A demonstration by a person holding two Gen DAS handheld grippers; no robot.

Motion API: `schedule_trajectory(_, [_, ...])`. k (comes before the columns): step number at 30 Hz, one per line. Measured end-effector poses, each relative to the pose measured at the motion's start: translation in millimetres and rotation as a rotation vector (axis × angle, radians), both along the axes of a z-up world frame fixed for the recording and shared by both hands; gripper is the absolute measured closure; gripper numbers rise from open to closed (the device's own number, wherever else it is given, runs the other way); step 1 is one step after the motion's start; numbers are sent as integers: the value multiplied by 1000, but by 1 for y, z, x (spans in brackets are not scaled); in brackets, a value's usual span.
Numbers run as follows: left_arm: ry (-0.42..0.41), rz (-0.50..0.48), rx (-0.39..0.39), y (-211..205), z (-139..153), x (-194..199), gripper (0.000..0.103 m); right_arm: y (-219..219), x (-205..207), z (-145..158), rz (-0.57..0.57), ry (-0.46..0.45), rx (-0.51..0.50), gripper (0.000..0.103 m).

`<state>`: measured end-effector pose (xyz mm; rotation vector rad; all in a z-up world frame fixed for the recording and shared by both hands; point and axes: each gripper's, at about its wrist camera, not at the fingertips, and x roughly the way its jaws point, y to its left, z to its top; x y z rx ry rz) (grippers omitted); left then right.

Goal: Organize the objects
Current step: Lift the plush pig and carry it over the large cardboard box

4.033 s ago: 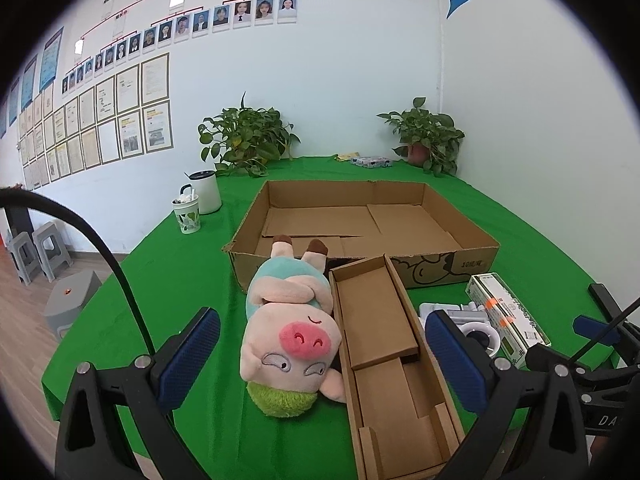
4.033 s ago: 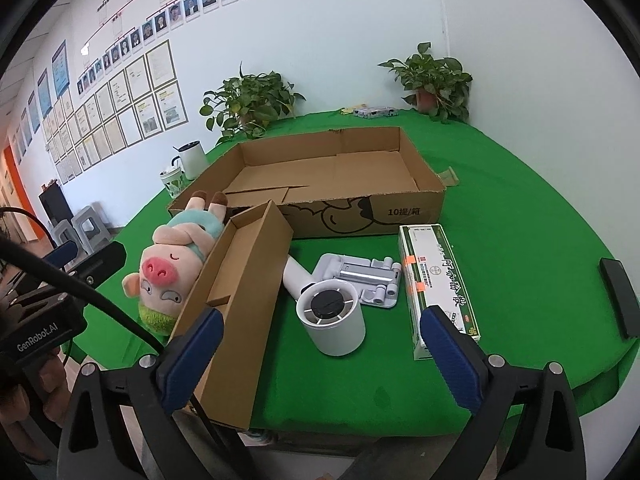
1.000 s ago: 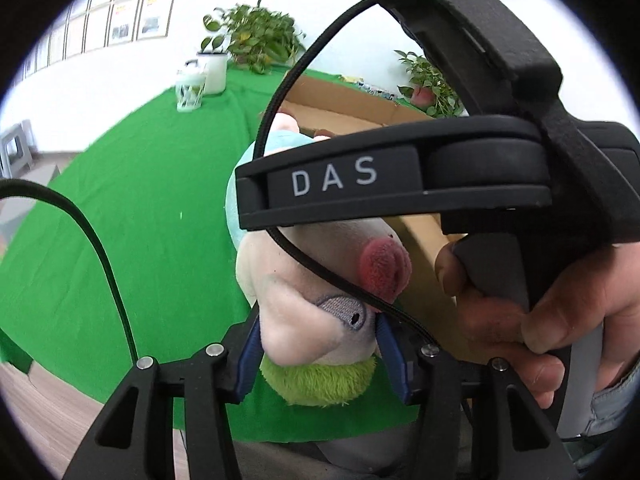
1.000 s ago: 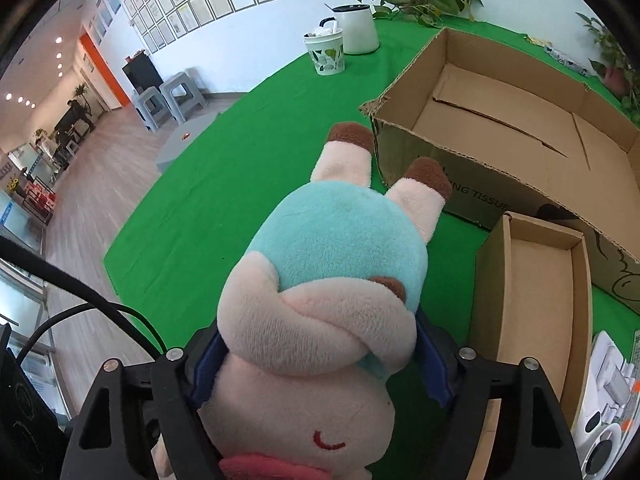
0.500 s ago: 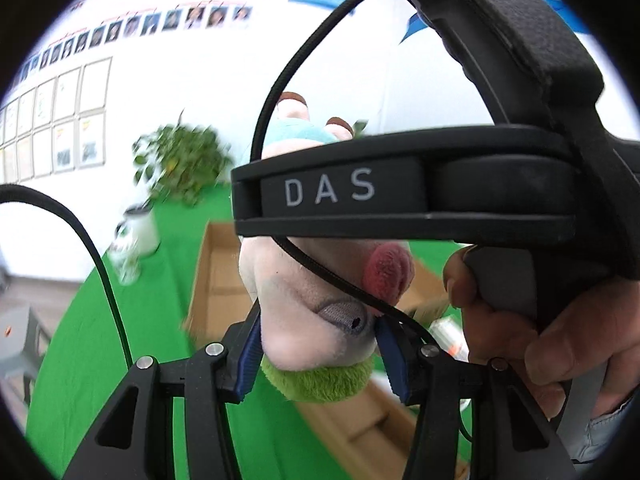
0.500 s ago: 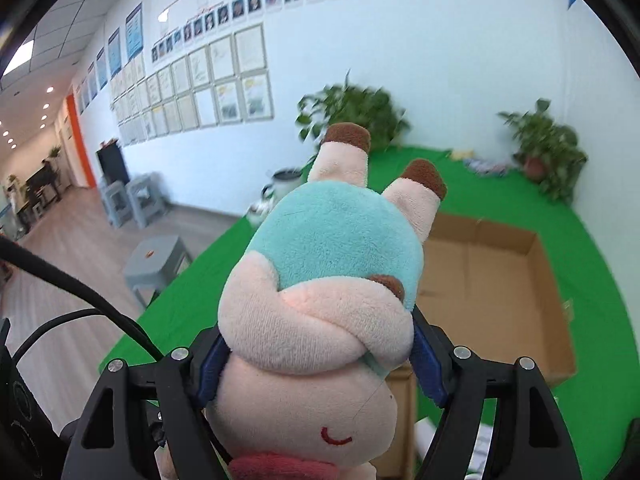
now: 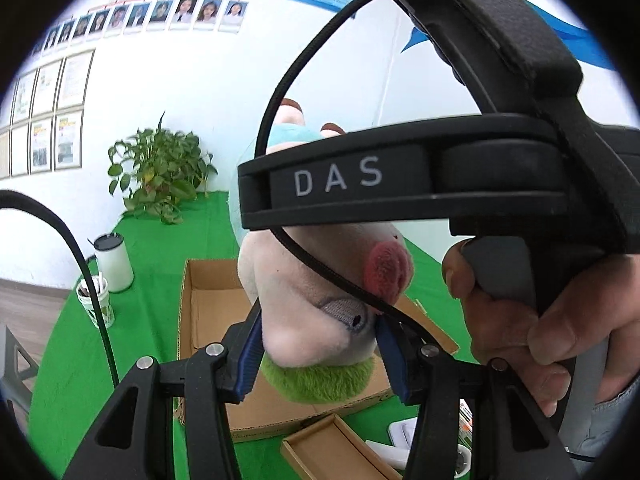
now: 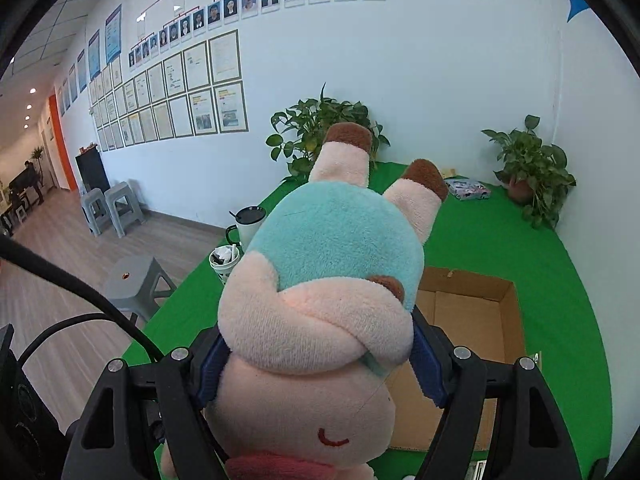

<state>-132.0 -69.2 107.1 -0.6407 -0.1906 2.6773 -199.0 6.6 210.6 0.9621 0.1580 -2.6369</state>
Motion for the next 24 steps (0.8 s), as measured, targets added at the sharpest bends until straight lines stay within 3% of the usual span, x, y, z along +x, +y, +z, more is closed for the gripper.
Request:
schedule_trajectory(4, [-78,8,35,-17,-20,-29,53,-22,-49,-22,1,-64,31,29])
schedule_trajectory(11, [-222,32,64,-38,-73,-75,53,-63,-111,-100,26,-204,49,29])
schedule_trajectory(19, [-336,33,76,-56,-126,-107,53,-76,-154,-191,26,-326,54,29])
schedule_trajectory(24, [-405,41,68,-58,-152,-106,53,-78,-167,-240,36,-384,36,29])
